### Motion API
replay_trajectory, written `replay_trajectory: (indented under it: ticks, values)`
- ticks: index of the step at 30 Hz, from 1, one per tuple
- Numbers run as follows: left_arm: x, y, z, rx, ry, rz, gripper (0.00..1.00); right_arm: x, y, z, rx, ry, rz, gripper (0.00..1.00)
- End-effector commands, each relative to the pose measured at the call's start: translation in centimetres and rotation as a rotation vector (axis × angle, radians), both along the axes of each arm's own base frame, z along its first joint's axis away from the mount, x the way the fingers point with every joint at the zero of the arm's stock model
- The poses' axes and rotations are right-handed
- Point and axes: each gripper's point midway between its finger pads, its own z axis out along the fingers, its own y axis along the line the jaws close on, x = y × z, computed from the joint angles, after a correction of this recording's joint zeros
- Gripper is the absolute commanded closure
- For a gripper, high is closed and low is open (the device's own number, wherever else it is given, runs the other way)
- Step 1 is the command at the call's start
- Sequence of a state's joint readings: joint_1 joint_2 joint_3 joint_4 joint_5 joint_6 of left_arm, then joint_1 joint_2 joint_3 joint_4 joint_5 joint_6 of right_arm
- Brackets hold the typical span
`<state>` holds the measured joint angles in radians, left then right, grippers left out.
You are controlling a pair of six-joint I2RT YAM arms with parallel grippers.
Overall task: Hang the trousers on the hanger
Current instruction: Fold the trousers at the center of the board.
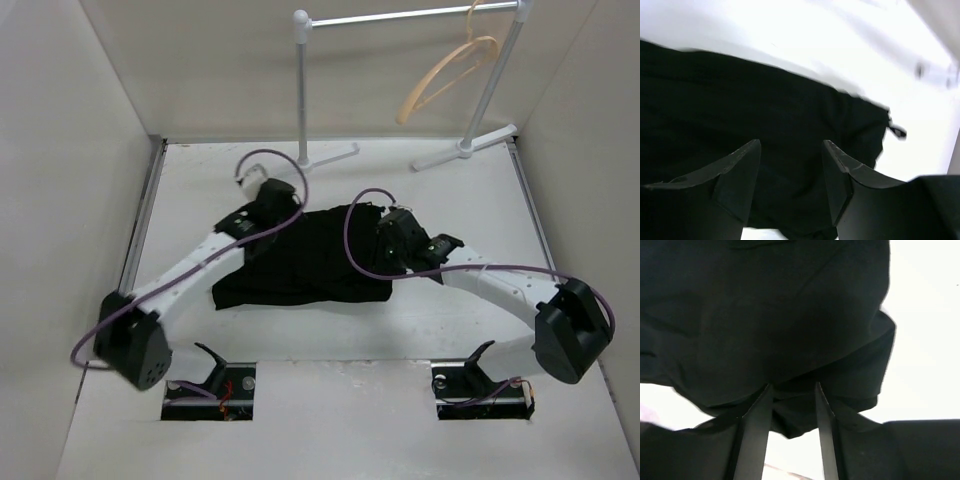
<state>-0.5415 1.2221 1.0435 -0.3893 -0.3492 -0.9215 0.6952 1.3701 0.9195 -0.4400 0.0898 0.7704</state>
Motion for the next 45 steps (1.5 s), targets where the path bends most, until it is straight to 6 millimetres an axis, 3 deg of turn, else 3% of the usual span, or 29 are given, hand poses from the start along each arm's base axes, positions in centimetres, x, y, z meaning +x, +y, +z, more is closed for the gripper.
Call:
replay_trajectory:
  ticks: [1, 4, 6, 9, 10, 13, 19, 22, 26, 28, 32, 34, 36, 38, 40, 42, 45]
  values:
    - [1.4, -6.7, -2.1, -0.034, 0.029, -0.151, 0.51, 0.4, -0.2, -1.3, -0.019, -0.007, -0.014, 0.54]
    - [1.4, -7.2, -4.6, -0.012, 0.079, -0.159, 0.53, 0.1, -0.9, -3.5, -0.052, 0.034, -0.03, 0.7]
    - [1.0, -6.0, -6.1, 0.011, 0.104, -0.134, 0.54, -0.3, -1.7, -5.2, -0.075, 0.065, -0.055, 0.78]
    - [-0.4, -2.8, -8.5, 0.052, 0.148, -0.075, 0.55, -0.8, -2.5, -6.5, -0.085, 0.085, -0.074, 0.79]
    - [-1.0, -1.6, -9.3, 0.064, 0.165, -0.051, 0.55, -0.8, -2.7, -6.3, -0.077, 0.076, -0.078, 0.75]
    - [-2.9, 1.2, -10.6, 0.051, 0.192, 0.006, 0.55, -0.4, -3.1, -3.7, -0.034, 0.01, -0.088, 0.51]
    - [-4.8, 2.9, -10.2, 0.024, 0.185, 0.029, 0.53, -0.5, -3.5, 1.8, 0.05, -0.069, -0.096, 0.5]
    - [-4.4, 3.2, -9.3, 0.014, 0.161, 0.039, 0.53, 0.4, -2.5, 2.7, 0.093, -0.073, -0.122, 0.48]
    - [-2.9, 3.8, -8.5, 0.012, 0.139, 0.058, 0.52, 1.8, -0.9, 1.5, 0.065, -0.042, -0.111, 0.5]
    - [-2.3, 4.5, -9.2, 0.018, 0.14, 0.073, 0.52, 2.2, -0.6, -0.2, 0.027, -0.016, -0.109, 0.6]
    - [-3.3, 8.4, -12.8, 0.031, 0.22, 0.179, 0.53, 1.1, -3.2, -6.3, -0.083, 0.091, -0.167, 0.8]
    - [-4.3, 10.2, -14.4, 0.037, 0.257, 0.232, 0.53, 0.1, -4.5, -8.2, -0.105, 0.13, -0.186, 0.83]
    - [-5.4, 11.8, -15.7, 0.03, 0.291, 0.279, 0.53, -0.5, -5.3, -8.7, -0.099, 0.134, -0.2, 0.83]
    - [-6.3, 13.0, -16.6, 0.0, 0.323, 0.32, 0.53, -0.9, -5.6, -8.4, -0.079, 0.124, -0.206, 0.79]
    - [-6.5, 13.4, -16.4, -0.041, 0.322, 0.332, 0.53, -1.2, -5.5, -7.1, -0.044, 0.101, -0.2, 0.63]
    - [-6.1, 13.0, -14.6, -0.085, 0.272, 0.306, 0.52, -1.5, -5.3, -5.1, -0.002, 0.071, -0.184, 0.46]
    - [-5.6, 12.4, -11.1, -0.1, 0.195, 0.277, 0.51, -1.6, -4.8, -1.6, 0.059, 0.024, -0.153, 0.42]
